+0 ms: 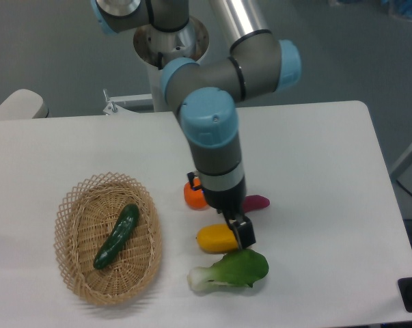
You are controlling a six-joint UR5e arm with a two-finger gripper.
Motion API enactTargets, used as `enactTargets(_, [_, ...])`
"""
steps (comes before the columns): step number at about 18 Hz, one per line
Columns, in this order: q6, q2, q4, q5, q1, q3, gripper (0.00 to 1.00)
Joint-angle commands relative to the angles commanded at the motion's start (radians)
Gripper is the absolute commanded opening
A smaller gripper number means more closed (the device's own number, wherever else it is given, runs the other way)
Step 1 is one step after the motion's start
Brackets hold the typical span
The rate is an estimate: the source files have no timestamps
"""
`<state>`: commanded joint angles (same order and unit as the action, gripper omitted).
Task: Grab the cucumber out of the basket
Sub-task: 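Move the gripper from beside the yellow mango over to the wicker basket, then lower the gripper onto the green cucumber and close on it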
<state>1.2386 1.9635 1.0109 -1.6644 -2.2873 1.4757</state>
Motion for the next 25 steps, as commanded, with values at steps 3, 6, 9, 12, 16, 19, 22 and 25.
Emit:
enactTargets(3, [-0.23,-0.002,-0.002,0.011,0.048,0.0,1.0])
enactTargets(6, [-0.426,-0.002,-0.002,0.003,0.104,0.023,1.0])
enactTargets(9, [-0.49,-0.006,-0.008,0.008,0.15,0.072,1.0])
enactTargets(12, [-0.531,0.001,-0.011,0.006,0.186,0.123,1.0])
enactTargets(16, [-0.657,0.035,-0.011,0.009,0.212,0.135,1.0])
enactTargets(19, [-0.784,0.057,-0.017,0.012,0.232,0.137,1.0])
enactTargets(22, [-0.794,0.089,-0.063,0.011,0.246,0.138,1.0])
enactTargets(25, [-0.785,0.112,-0.091,0.005,0.258,0.138,1.0])
